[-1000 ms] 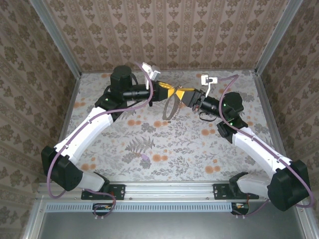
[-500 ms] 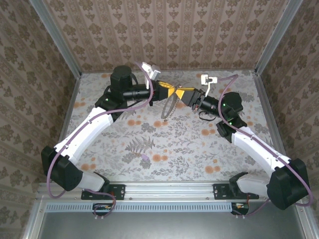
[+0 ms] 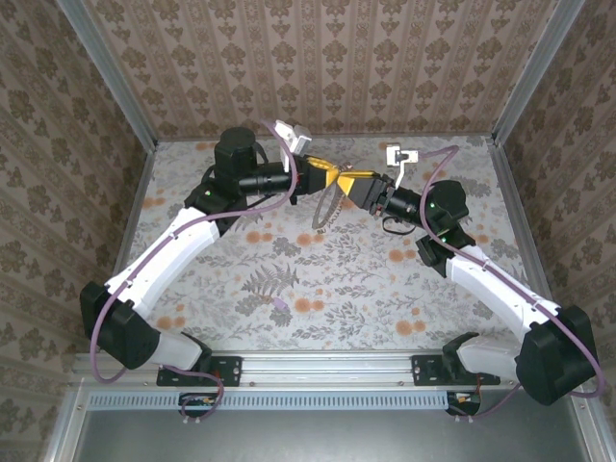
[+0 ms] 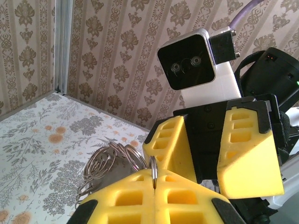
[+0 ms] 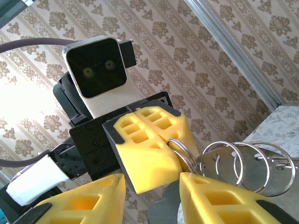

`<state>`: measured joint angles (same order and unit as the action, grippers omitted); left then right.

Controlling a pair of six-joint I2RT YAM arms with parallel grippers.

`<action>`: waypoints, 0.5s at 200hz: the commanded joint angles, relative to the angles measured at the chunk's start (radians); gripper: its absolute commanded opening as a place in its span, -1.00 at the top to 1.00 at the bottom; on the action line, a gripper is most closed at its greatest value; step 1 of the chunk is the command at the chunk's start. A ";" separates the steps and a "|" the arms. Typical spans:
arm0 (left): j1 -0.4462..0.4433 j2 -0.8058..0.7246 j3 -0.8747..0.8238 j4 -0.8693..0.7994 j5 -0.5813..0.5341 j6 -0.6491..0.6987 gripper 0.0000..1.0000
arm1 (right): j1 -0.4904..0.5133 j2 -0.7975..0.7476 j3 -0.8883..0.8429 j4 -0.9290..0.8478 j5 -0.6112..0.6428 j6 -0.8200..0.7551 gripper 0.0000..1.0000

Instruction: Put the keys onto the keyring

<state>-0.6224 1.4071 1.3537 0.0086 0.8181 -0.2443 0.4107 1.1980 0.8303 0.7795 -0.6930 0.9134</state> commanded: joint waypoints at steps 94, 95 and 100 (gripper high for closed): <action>-0.013 -0.033 -0.011 0.057 0.023 -0.015 1.00 | -0.045 -0.059 -0.058 -0.026 0.032 -0.016 0.30; -0.013 -0.033 -0.011 0.057 0.023 -0.015 1.00 | -0.045 -0.058 -0.058 -0.025 0.032 -0.015 0.30; -0.013 -0.033 -0.010 0.058 0.024 -0.016 1.00 | -0.045 -0.055 -0.056 -0.021 0.030 -0.013 0.30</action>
<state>-0.6300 1.4067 1.3483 0.0090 0.8162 -0.2443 0.3691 1.1584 0.7765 0.7509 -0.6769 0.9009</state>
